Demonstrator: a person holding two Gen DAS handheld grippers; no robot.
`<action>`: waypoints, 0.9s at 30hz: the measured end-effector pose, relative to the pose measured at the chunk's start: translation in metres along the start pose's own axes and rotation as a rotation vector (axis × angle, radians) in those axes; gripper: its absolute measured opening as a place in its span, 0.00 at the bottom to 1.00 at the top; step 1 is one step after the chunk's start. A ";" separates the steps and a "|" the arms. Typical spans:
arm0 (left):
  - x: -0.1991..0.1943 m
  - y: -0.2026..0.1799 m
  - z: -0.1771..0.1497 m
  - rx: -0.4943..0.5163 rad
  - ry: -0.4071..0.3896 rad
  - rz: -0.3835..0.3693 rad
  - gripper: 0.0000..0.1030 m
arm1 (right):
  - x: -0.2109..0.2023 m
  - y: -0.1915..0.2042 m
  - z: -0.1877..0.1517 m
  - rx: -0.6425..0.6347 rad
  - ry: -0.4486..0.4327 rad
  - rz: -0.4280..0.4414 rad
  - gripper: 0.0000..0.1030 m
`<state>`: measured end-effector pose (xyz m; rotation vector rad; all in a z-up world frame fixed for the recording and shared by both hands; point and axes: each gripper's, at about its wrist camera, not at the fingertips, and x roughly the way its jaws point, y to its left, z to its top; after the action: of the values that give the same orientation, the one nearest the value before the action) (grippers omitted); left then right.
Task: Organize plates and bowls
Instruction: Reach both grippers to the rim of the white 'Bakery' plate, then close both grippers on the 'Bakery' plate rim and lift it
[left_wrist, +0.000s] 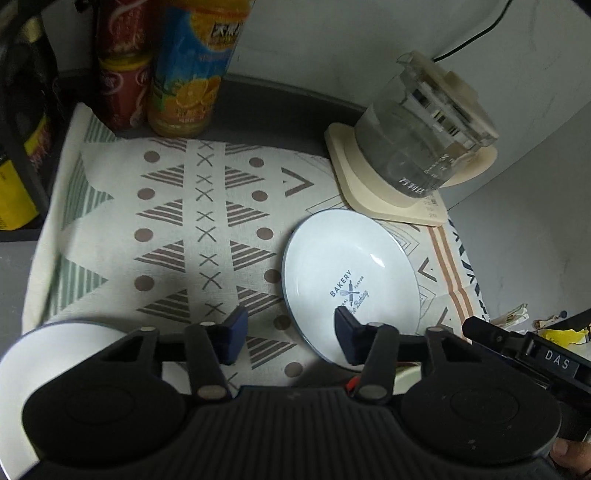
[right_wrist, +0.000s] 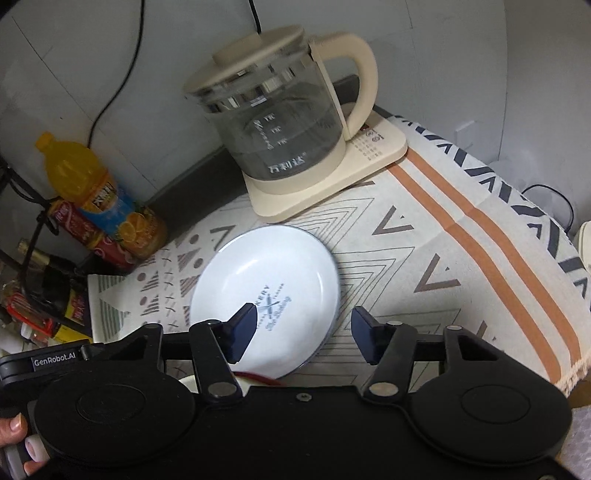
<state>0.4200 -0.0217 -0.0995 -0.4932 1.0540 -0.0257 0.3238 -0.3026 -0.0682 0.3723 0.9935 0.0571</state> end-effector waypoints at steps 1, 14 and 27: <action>0.004 -0.001 0.001 0.000 0.005 0.004 0.43 | 0.004 -0.002 0.002 -0.008 0.010 0.007 0.54; 0.049 0.005 0.010 -0.057 0.090 0.065 0.23 | 0.067 -0.023 0.011 -0.026 0.168 0.056 0.35; 0.073 0.001 0.015 -0.065 0.142 0.044 0.14 | 0.104 -0.021 0.006 -0.037 0.283 0.086 0.21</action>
<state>0.4694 -0.0331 -0.1542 -0.5329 1.2076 0.0125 0.3832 -0.3015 -0.1561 0.3793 1.2537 0.2109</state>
